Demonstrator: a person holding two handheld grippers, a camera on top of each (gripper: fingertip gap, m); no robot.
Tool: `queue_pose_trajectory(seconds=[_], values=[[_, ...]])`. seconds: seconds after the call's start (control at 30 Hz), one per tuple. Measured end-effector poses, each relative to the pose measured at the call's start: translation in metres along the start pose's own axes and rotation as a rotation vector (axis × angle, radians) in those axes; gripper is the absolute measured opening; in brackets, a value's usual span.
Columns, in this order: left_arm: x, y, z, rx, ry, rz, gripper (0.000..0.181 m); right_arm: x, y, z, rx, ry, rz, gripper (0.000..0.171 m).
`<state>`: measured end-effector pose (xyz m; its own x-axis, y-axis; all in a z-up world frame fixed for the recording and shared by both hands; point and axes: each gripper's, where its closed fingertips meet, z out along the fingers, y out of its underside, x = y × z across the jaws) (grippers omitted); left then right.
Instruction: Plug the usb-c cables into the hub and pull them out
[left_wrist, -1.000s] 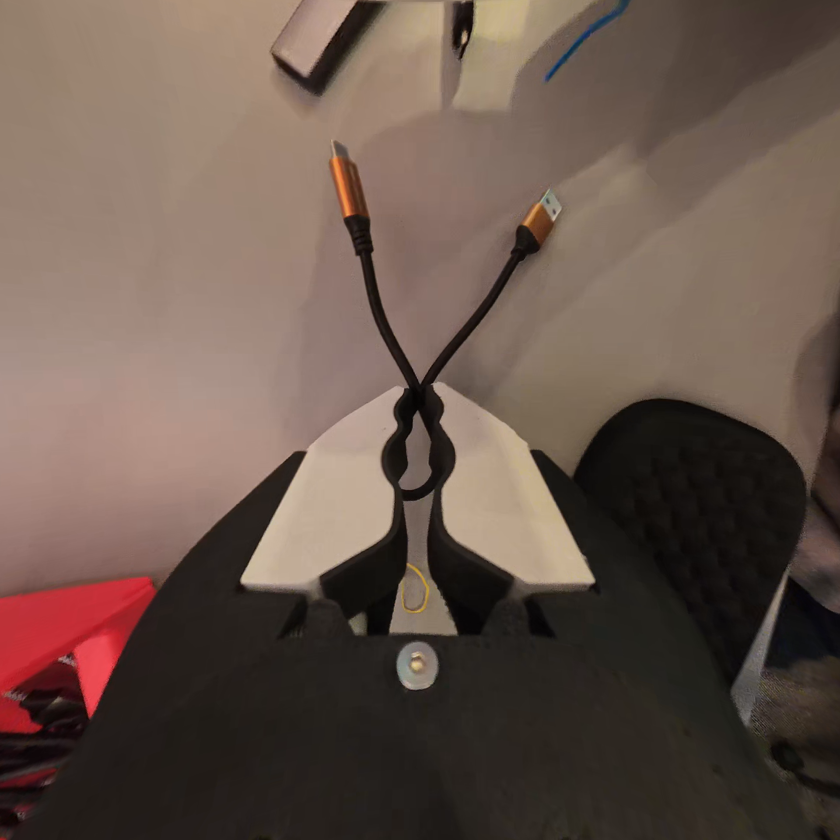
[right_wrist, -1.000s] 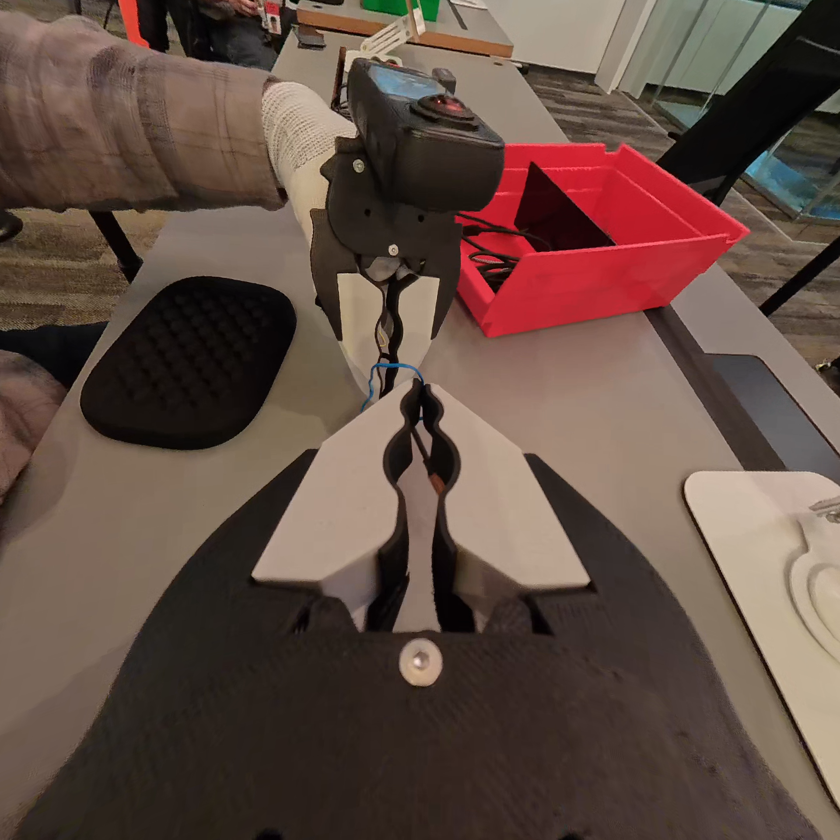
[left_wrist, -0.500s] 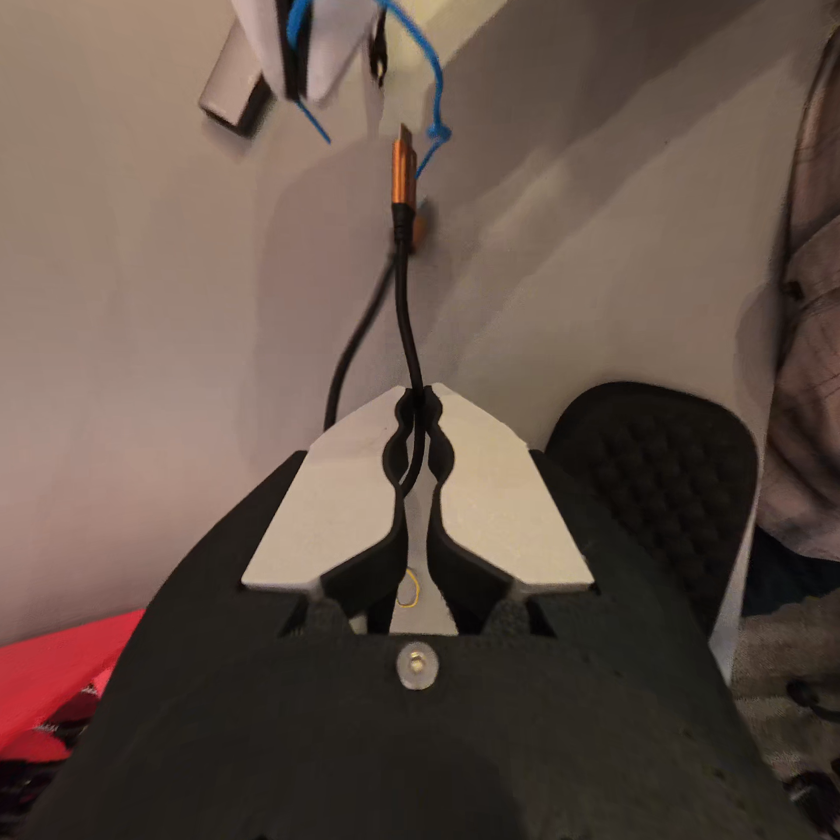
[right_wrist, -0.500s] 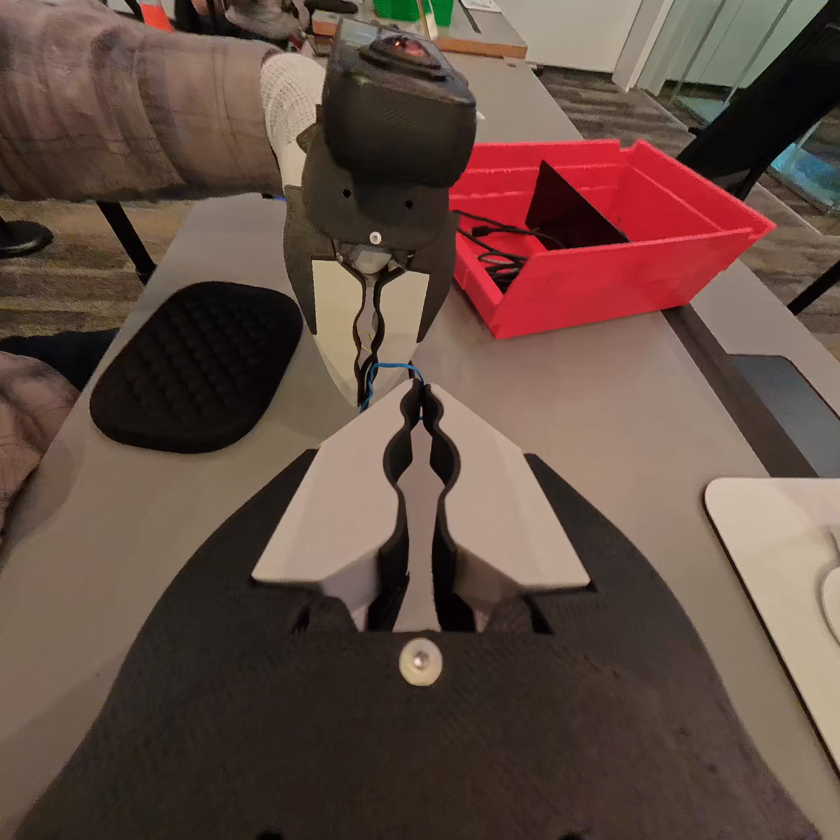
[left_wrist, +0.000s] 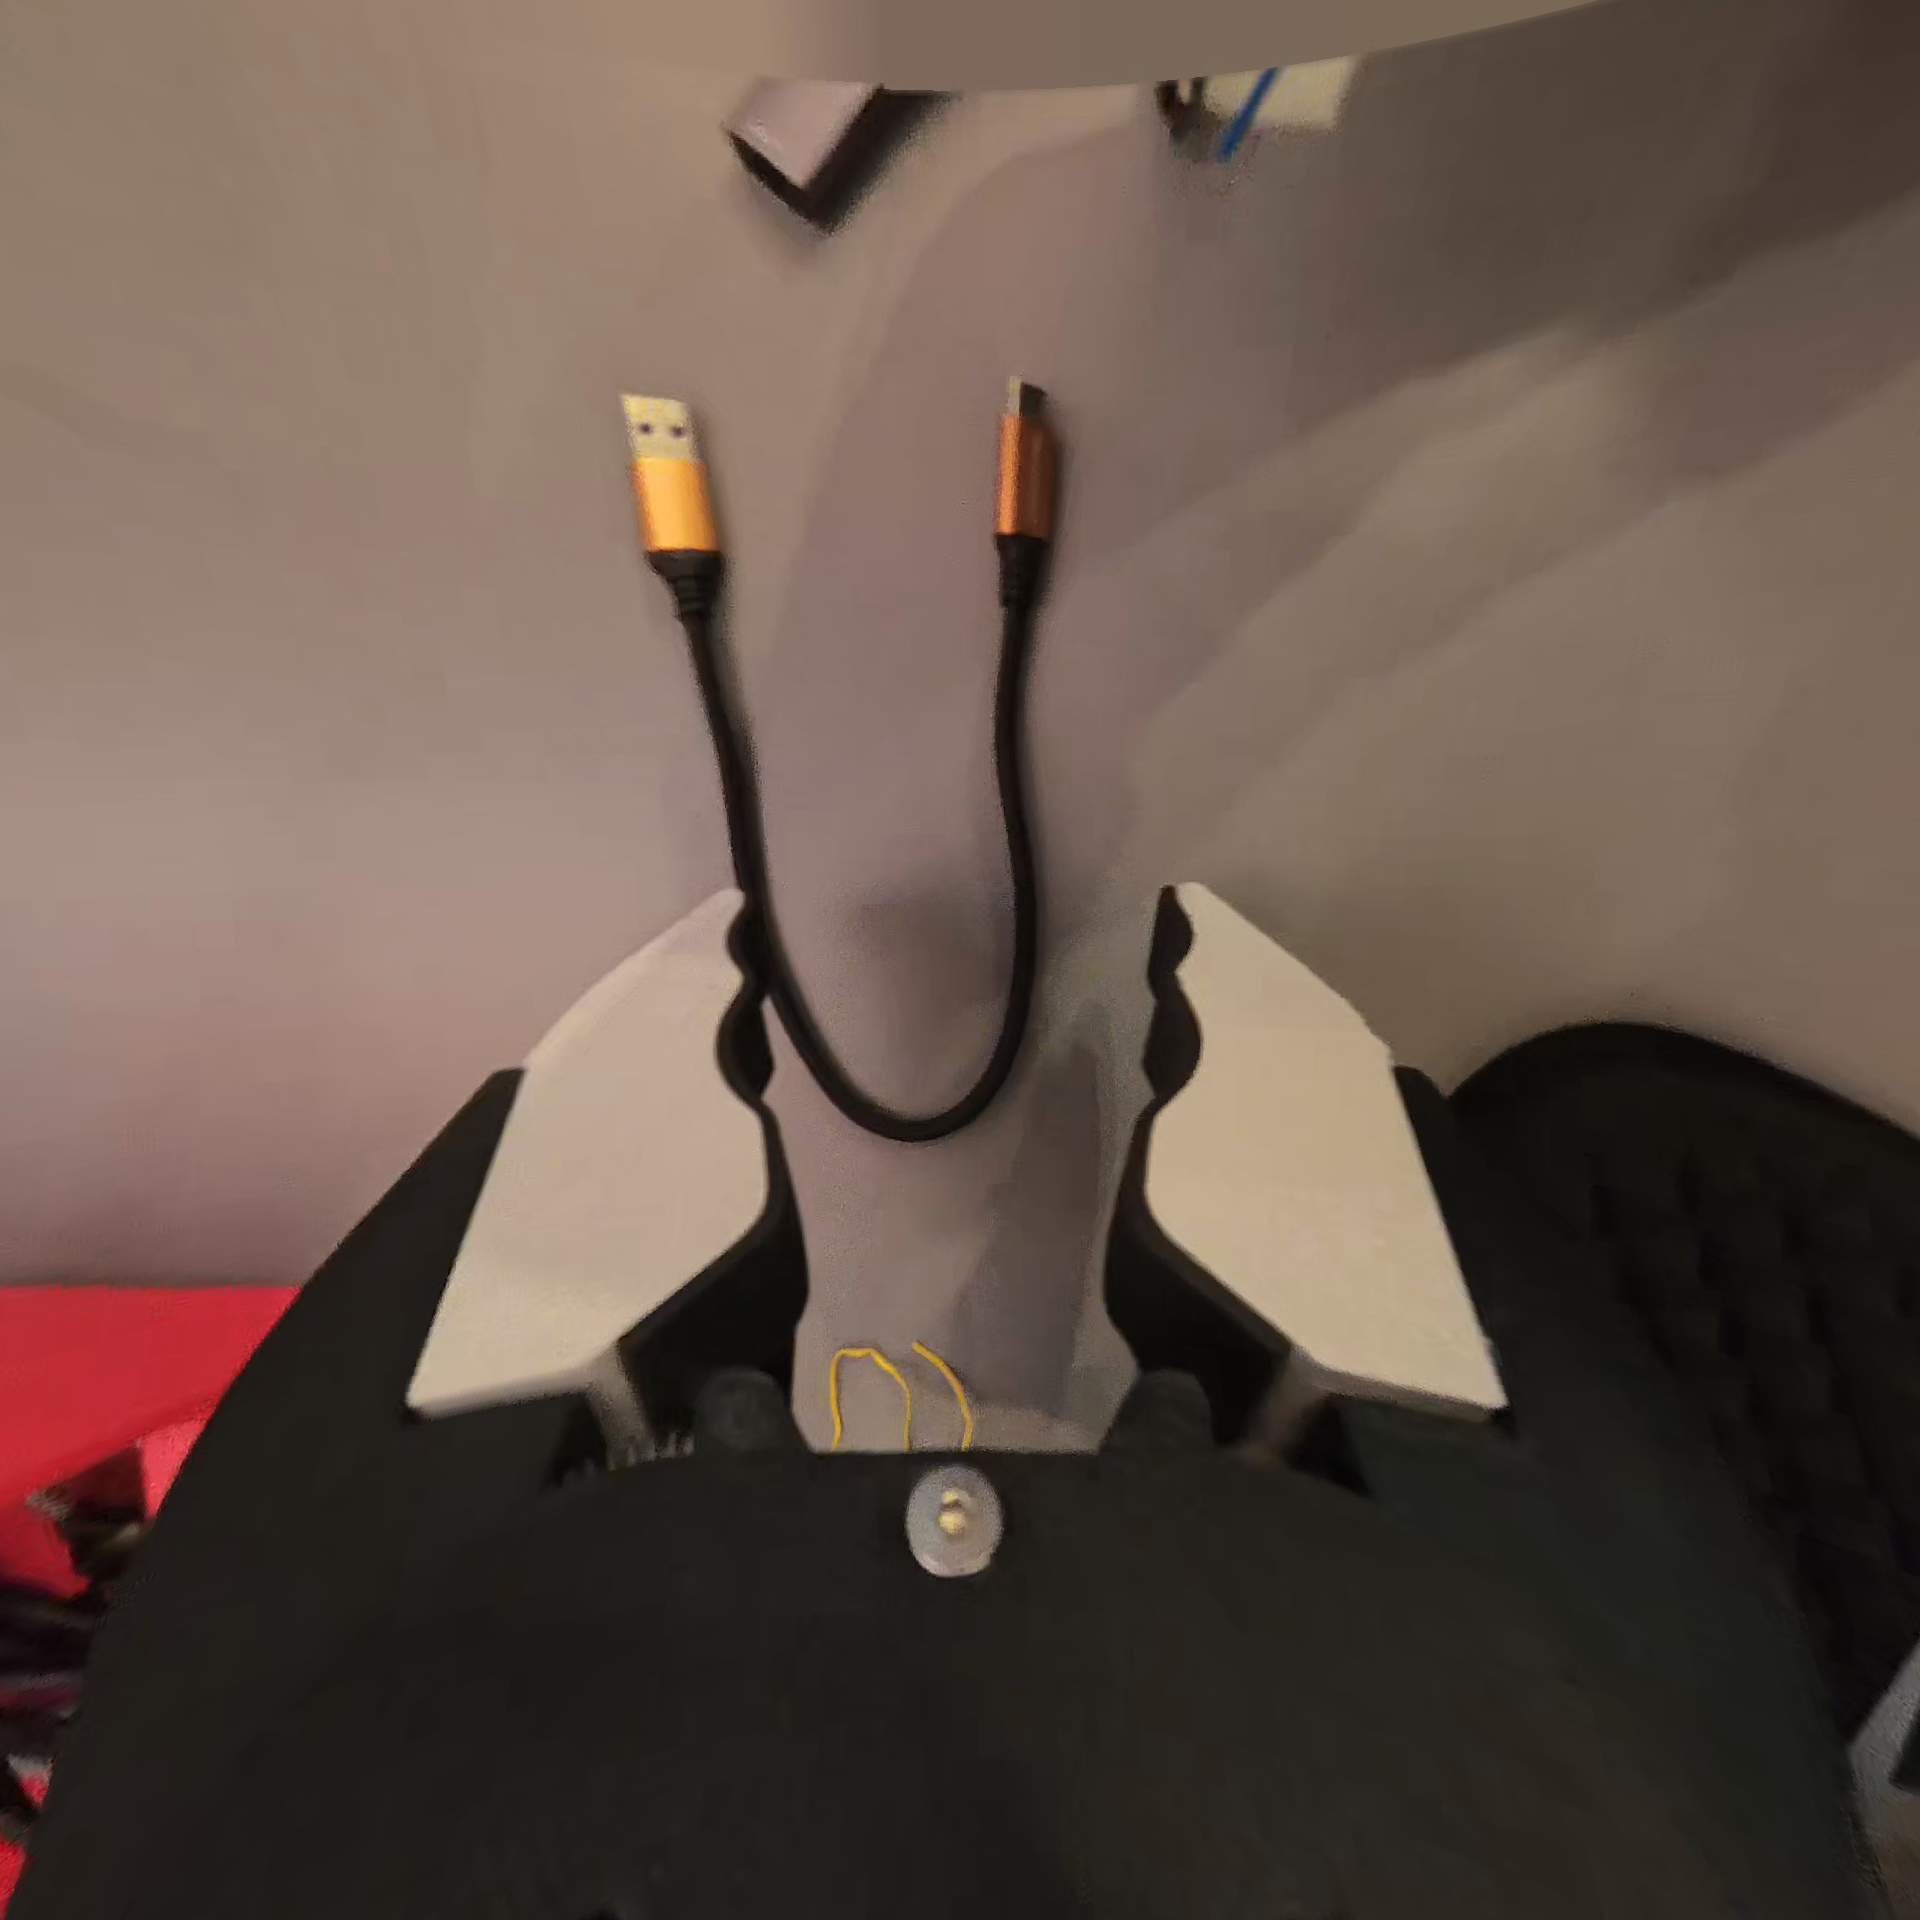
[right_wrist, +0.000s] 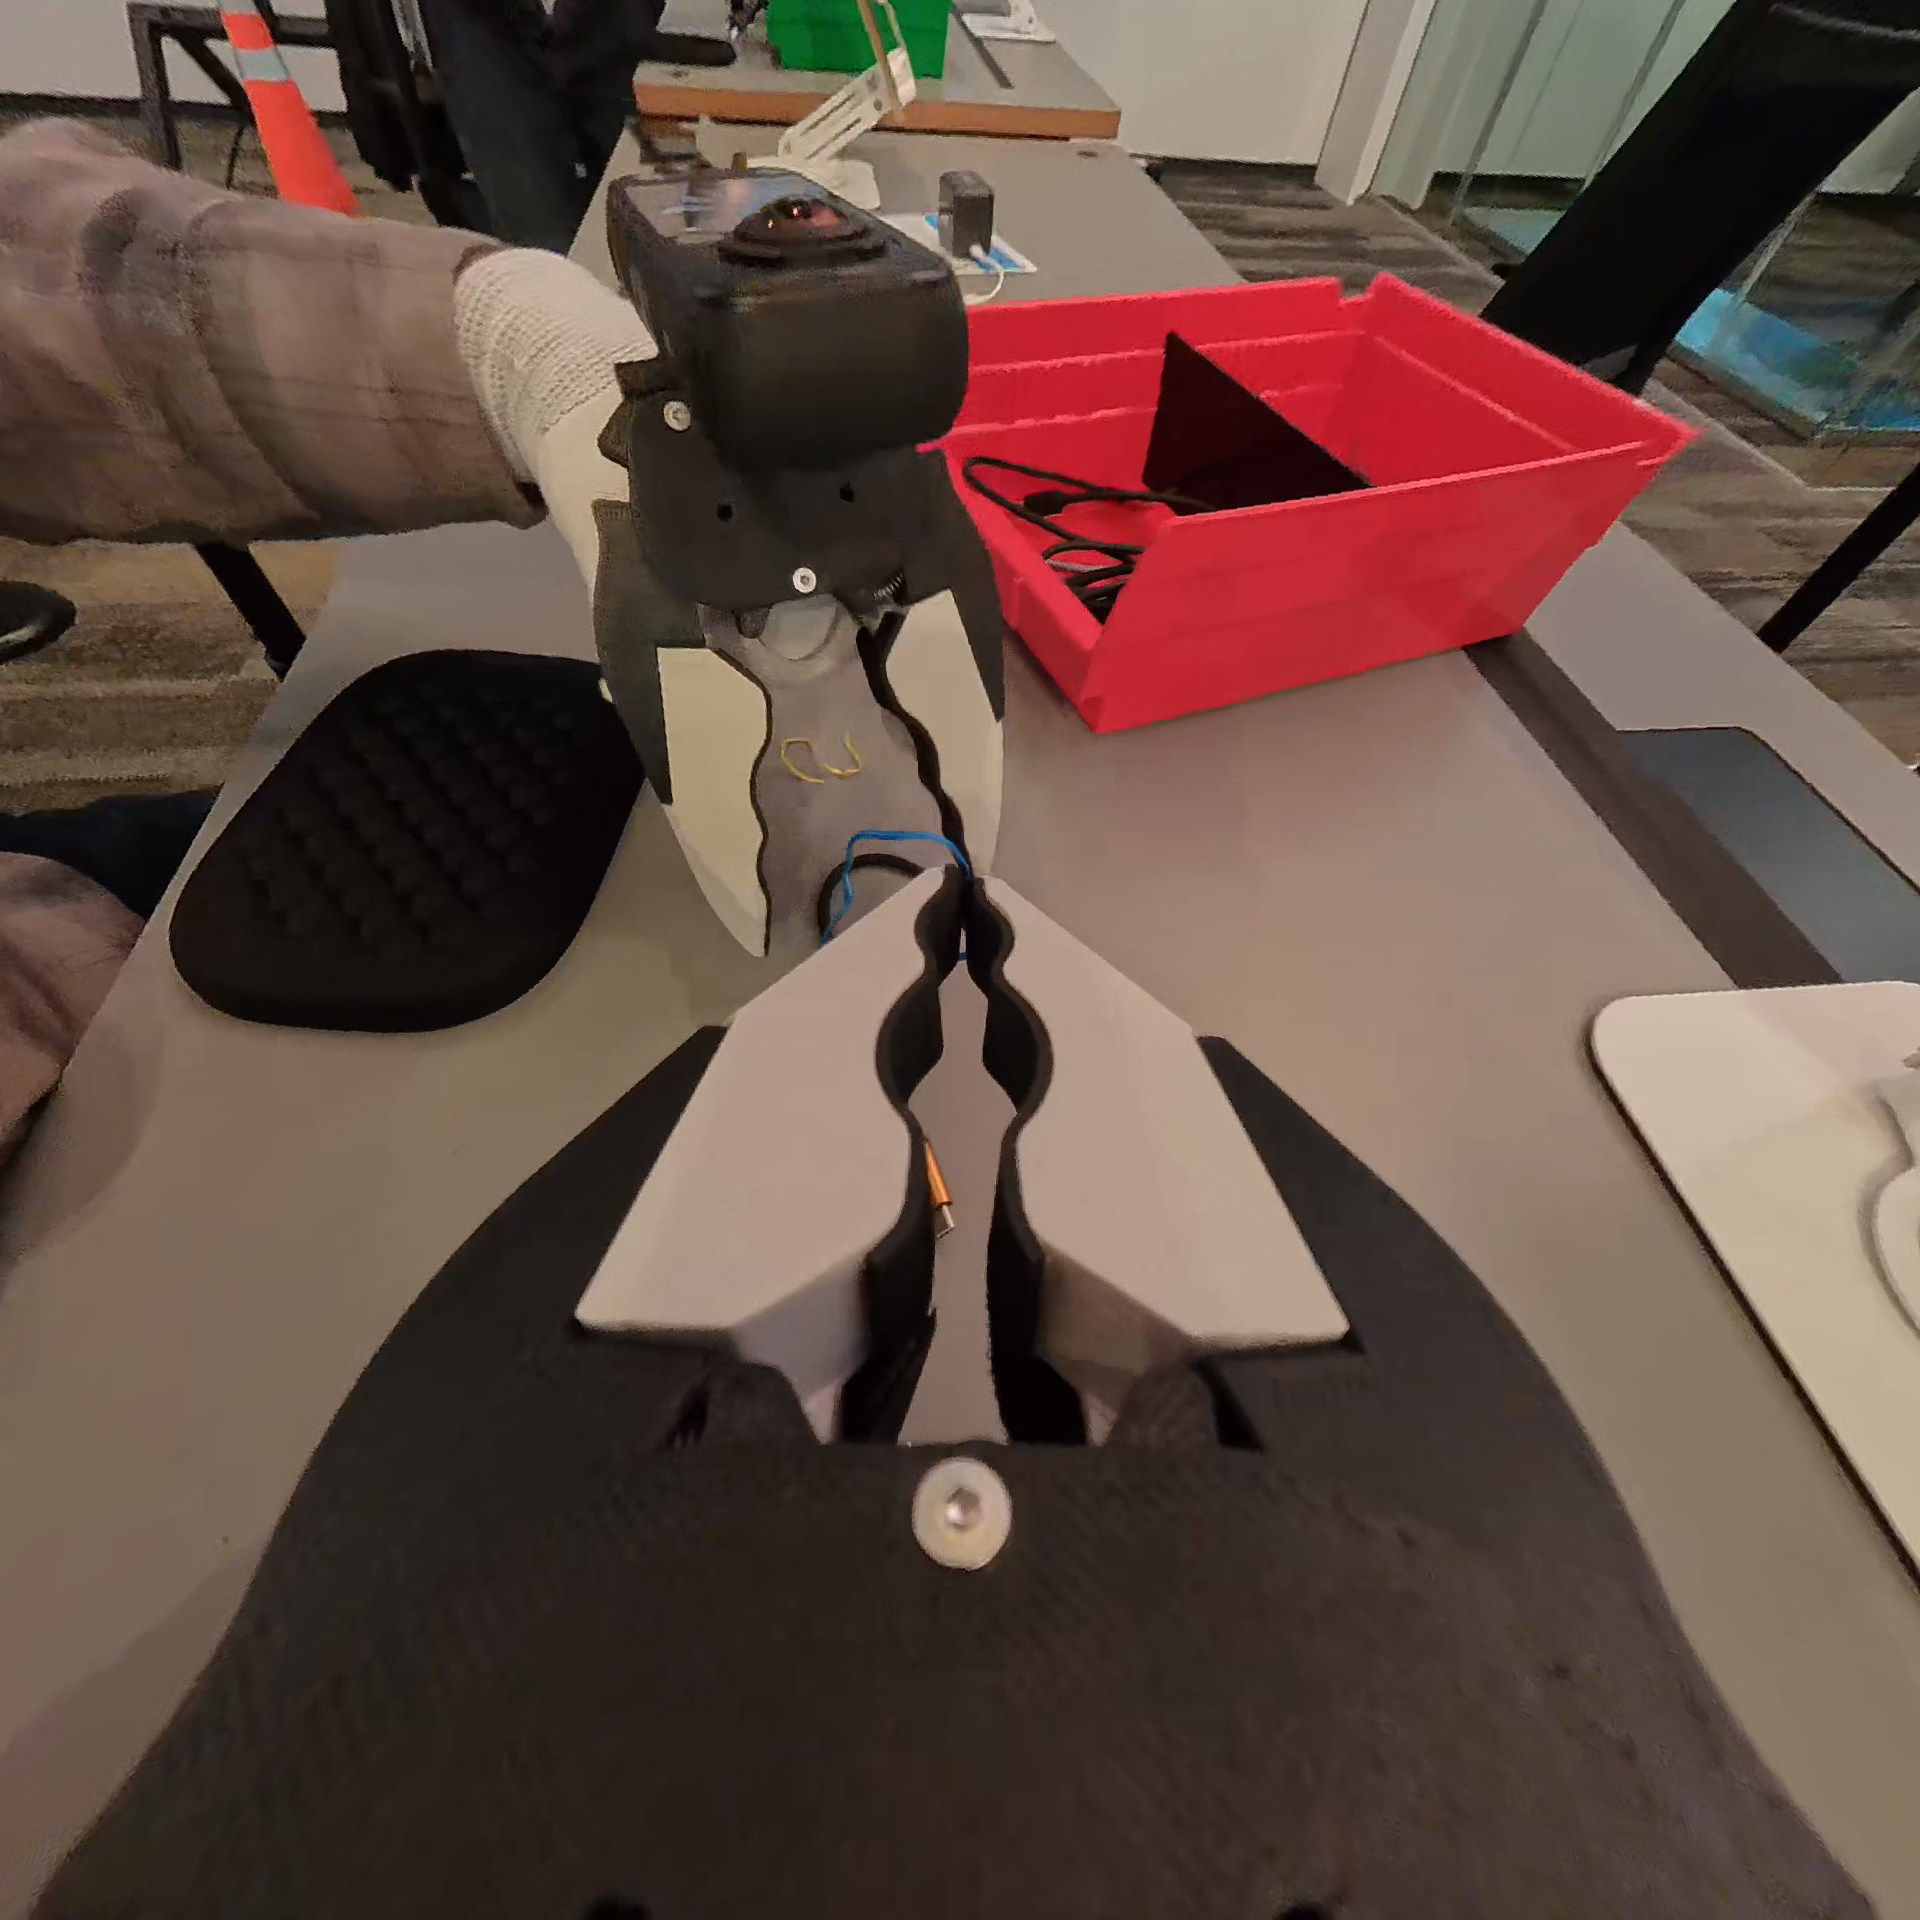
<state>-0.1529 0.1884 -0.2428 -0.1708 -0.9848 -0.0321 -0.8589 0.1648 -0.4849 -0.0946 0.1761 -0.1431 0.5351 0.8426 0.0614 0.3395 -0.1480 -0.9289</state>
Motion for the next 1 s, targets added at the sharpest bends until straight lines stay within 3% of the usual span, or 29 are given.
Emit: queue_pose_trajectory(seconds=[0.03, 0.13, 0.27, 0.33, 0.4, 0.6, 0.83, 1.0], values=[[-0.003, -0.003, -0.002, 0.011, -0.01, -0.032, 0.077, 0.002, -0.001, -0.003, 0.01, 0.005, 0.004, 0.0], [-0.012, -0.008, 0.008, -0.014, -0.005, -0.093, 0.091, 0.007, -0.007, -0.009, 0.043, 0.011, 0.017, 0.0], [-0.027, -0.004, 0.038, -0.1, -0.005, -0.106, 0.096, 0.007, -0.01, -0.012, 0.068, 0.007, 0.025, 0.0], [-0.029, -0.014, 0.04, -0.073, 0.021, -0.107, 0.081, 0.007, -0.01, -0.013, 0.072, 0.009, 0.024, 0.0], [-0.031, -0.018, 0.04, -0.068, 0.034, -0.097, 0.052, 0.007, -0.01, -0.014, 0.081, 0.009, 0.029, 0.0], [-0.028, -0.022, 0.043, -0.022, 0.029, -0.071, 0.009, 0.011, -0.011, -0.019, 0.099, 0.014, 0.032, 0.0], [-0.027, -0.023, 0.041, -0.005, 0.007, -0.04, 0.005, 0.013, -0.013, -0.023, 0.102, 0.023, 0.03, 0.0], [-0.024, -0.036, 0.018, 0.072, 0.019, -0.023, 0.004, 0.016, -0.021, -0.029, 0.103, 0.022, 0.011, 0.0]])
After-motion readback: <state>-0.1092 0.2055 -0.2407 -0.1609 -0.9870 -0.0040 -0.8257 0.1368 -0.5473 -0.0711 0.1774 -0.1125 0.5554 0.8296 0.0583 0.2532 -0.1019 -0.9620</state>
